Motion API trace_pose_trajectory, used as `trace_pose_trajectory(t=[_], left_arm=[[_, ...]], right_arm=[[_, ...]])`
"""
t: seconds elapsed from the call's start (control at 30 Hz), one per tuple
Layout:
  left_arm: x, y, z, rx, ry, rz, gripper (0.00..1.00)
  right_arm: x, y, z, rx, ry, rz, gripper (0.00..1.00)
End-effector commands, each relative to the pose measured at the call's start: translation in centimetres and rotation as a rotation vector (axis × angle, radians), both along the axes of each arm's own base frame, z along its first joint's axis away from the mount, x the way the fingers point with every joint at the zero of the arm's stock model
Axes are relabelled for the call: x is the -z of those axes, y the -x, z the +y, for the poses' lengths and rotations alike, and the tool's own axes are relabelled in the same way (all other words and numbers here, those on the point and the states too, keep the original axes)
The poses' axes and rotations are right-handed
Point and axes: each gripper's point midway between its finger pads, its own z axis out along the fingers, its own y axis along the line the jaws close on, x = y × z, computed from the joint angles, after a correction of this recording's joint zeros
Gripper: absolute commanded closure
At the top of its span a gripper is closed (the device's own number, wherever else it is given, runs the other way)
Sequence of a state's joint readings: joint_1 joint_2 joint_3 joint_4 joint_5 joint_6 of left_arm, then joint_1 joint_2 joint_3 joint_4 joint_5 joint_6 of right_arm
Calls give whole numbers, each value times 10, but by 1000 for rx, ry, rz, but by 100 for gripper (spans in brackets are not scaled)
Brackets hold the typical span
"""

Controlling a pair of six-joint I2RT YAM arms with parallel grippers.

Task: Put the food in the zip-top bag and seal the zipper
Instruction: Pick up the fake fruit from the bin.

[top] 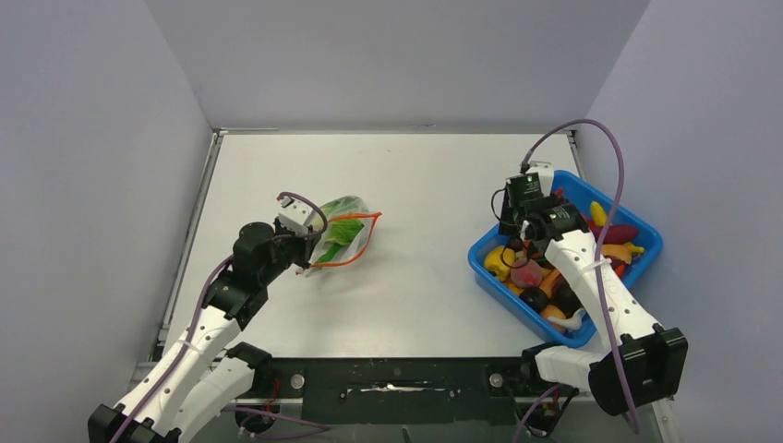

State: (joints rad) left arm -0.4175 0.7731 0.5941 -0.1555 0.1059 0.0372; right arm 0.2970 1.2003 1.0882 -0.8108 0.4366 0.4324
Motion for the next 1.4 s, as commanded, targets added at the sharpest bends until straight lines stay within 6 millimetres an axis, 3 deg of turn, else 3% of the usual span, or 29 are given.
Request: trace_pose_trajectory(t=[0.0,0.33,0.5,0.7,0.97,1.37], left_arm=[[-25,-4,-6,18,44,-85,100],[-24,-2,-8,32,51,-76,100],[-26,-1,-8,34,56,-91,100],[-25,-1,-10,47,52,-85,100],[-25,0,-14,67,60,-84,100],[-25,1,-9,48,53,-94,100]], right_arm=[[-2,0,-15,16,4,-23,51],[19,-18,-60,149,-27,-31,36],[29,-32,-53,144,-102,-35,25],[50,-24,-57,178,-95,11,13],[66,-15,-72,223,-44,50,11],[79,-11,-76,210,-21,74,15]])
